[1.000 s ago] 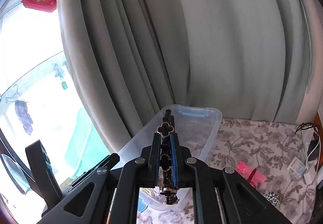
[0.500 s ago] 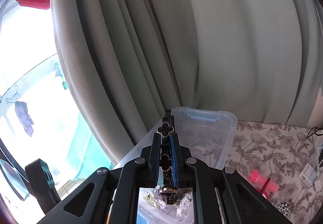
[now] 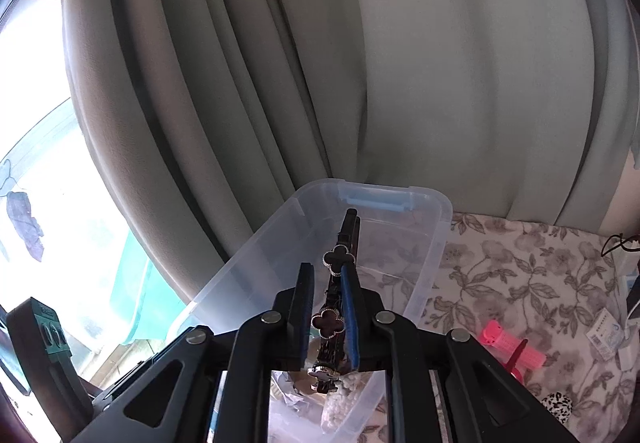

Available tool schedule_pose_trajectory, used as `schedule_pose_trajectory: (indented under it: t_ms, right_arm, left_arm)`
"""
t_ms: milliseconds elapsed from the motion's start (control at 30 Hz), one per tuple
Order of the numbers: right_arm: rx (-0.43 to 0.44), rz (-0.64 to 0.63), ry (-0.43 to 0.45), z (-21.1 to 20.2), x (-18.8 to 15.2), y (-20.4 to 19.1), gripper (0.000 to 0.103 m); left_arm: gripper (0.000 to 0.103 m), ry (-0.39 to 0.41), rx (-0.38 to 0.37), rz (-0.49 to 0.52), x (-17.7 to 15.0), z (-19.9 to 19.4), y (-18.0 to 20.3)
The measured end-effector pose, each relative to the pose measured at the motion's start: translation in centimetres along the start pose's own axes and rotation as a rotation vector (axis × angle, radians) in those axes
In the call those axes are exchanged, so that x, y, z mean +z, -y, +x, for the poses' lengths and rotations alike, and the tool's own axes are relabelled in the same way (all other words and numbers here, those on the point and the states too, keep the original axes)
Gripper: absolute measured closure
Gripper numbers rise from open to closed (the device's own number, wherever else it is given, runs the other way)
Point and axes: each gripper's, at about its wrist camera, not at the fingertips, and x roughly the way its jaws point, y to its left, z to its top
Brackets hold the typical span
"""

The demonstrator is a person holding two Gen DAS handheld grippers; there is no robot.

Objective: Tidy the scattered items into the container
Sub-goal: 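Open both tools to drop the headband and swab bag into the box, then move both tools back toward the red claw clip and black toy car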

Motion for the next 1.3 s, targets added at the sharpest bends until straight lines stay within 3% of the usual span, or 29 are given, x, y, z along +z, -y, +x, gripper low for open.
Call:
schedule_pose_trajectory:
  t_ms: [200,367,533,633,733,900,1067,1300]
  right_arm:
    - [-0.028,0.024,0.016,-1.6,0.1,1.5,0.068]
    - [-0.044,0.033,0.031,-3.3,0.0,2.5,0.066]
    - [-0.047,0.057,0.038,-4.7,-0.3,3.9,0.059]
    - [-0.046,0.067,0.036,-6.0,-1.1,4.4,0.055]
    - [-0.052,0.102,0.03,-6.9,-2.1,5.7,0.053]
    - [-0.078,0.198,0.026,-8.1,-4.4,9.2,0.05]
    - [-0.093,0.256,0.028,-10.1,-6.3,11.7,0.05]
    - [-0.115,0.311,0.027,-11.8,-8.0,14.9,0.05]
  left_arm:
    - [0.086,0.0,-0.004,0.018,0.3,-0.1,1.3]
    - [0.085,-0.008,-0.013,0.053,0.5,-0.1,3.1]
    - [0.066,-0.021,-0.011,0.102,0.6,-0.1,5.0]
    - [0.062,-0.03,-0.003,0.127,0.7,0.5,6.1]
    - [0.052,-0.037,0.011,0.142,-0.2,-2.1,3.8]
    - [0.049,-0.05,-0.01,0.195,-1.0,-3.1,6.3]
    - [0.047,-0.104,-0.042,0.338,-2.5,-0.2,9.7]
    - [0.047,-0.176,0.048,0.428,-2.9,2.1,11.5]
